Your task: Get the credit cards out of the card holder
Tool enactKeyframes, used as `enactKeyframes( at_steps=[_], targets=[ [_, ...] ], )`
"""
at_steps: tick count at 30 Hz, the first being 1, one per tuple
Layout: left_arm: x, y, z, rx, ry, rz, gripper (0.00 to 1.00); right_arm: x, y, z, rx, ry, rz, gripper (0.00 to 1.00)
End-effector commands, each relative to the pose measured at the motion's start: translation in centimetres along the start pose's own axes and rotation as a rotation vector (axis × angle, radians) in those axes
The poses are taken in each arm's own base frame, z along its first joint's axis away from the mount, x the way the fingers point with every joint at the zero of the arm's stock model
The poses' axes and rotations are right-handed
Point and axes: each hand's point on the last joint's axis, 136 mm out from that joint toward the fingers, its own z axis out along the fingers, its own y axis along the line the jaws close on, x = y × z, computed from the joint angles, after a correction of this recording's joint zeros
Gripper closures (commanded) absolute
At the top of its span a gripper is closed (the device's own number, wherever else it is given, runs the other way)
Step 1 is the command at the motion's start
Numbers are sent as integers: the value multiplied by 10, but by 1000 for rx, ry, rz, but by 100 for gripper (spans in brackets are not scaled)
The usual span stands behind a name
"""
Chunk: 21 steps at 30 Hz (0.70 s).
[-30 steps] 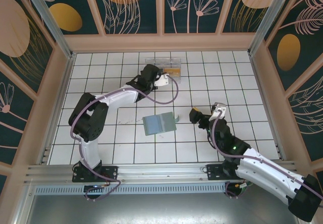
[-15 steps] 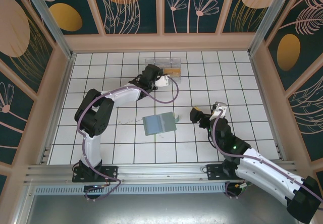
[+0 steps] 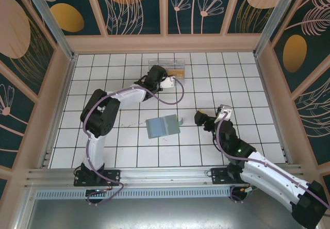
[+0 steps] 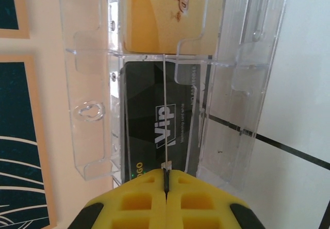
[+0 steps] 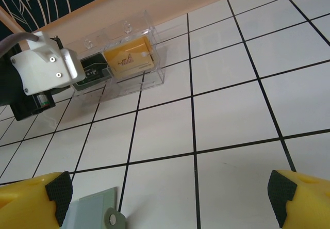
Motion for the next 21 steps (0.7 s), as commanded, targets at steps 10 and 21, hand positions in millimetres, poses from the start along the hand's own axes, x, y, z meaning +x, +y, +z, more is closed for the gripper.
enactKeyframes(
  at_steps=[10, 21],
  targets=[
    [12, 16, 12, -60, 32, -29, 95, 1, 0, 2, -17, -5, 31, 1],
    [22, 21, 13, -60, 46, -27, 96, 2, -1, 4, -19, 2, 37, 1]
  ],
)
